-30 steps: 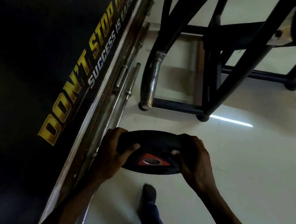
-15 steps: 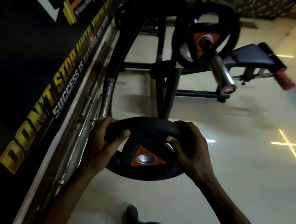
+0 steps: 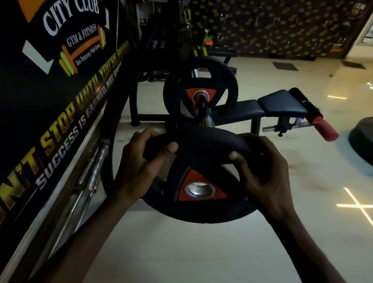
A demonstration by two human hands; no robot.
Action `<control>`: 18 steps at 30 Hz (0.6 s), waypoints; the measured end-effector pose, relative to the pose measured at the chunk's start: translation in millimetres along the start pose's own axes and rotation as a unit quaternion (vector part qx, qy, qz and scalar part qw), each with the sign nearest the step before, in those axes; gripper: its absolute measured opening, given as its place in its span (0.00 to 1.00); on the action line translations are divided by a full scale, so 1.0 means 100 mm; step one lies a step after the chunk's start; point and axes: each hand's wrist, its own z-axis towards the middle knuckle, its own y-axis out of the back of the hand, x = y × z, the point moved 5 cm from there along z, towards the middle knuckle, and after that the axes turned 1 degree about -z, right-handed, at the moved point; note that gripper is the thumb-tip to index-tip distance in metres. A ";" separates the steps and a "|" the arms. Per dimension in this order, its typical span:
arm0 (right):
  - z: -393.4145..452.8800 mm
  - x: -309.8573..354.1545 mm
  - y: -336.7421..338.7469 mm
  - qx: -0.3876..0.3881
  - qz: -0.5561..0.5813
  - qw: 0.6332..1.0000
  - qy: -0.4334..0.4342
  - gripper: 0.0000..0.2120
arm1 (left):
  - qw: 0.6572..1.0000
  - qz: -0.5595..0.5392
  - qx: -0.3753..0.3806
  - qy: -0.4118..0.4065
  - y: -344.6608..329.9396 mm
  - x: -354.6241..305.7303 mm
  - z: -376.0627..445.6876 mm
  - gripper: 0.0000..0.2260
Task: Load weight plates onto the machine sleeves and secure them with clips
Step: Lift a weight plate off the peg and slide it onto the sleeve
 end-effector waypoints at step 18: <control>0.90 -0.89 -0.09 0.020 0.056 0.998 0.006 0.17 | 0.998 0.033 -0.059 -0.008 -0.56 0.14 0.79 0.25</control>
